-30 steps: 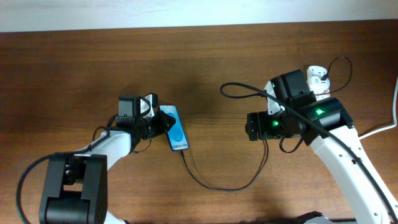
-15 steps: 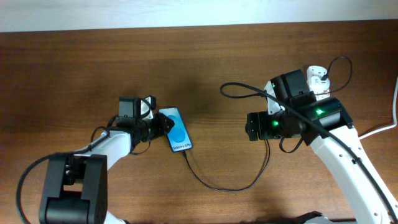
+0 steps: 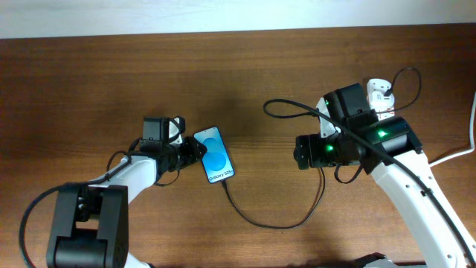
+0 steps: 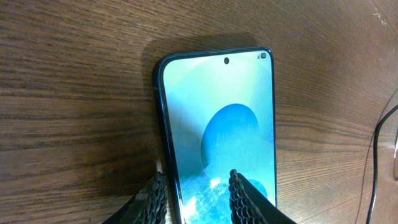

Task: Plug charger to phone and switch on socket
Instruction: 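Set the phone flat on the table with the left gripper and release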

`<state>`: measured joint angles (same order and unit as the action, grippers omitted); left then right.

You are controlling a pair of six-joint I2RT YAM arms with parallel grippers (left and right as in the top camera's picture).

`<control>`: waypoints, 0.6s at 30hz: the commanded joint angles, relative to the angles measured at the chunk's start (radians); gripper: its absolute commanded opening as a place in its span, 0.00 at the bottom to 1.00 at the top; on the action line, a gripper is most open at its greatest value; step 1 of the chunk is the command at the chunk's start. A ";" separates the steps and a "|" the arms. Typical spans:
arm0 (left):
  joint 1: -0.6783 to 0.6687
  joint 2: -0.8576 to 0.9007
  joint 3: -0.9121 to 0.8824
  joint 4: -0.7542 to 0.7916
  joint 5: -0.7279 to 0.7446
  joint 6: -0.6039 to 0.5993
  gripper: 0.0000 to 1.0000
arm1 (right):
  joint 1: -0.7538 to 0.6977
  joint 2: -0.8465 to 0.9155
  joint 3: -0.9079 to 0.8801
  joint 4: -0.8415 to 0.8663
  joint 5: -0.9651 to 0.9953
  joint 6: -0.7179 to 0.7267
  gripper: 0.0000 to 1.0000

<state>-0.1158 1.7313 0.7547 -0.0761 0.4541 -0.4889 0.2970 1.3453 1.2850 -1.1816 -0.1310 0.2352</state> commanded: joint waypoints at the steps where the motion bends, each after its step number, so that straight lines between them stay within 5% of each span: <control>1: 0.000 0.004 0.001 -0.012 -0.056 0.020 0.36 | -0.005 -0.010 -0.006 -0.001 0.013 -0.003 0.87; 18: -0.001 0.004 0.001 0.092 -0.085 0.004 0.43 | -0.005 0.054 -0.006 0.016 0.012 -0.003 0.97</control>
<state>-0.1158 1.7298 0.7620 -0.0097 0.3862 -0.4866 0.2970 1.3952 1.2842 -1.1709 -0.1280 0.2325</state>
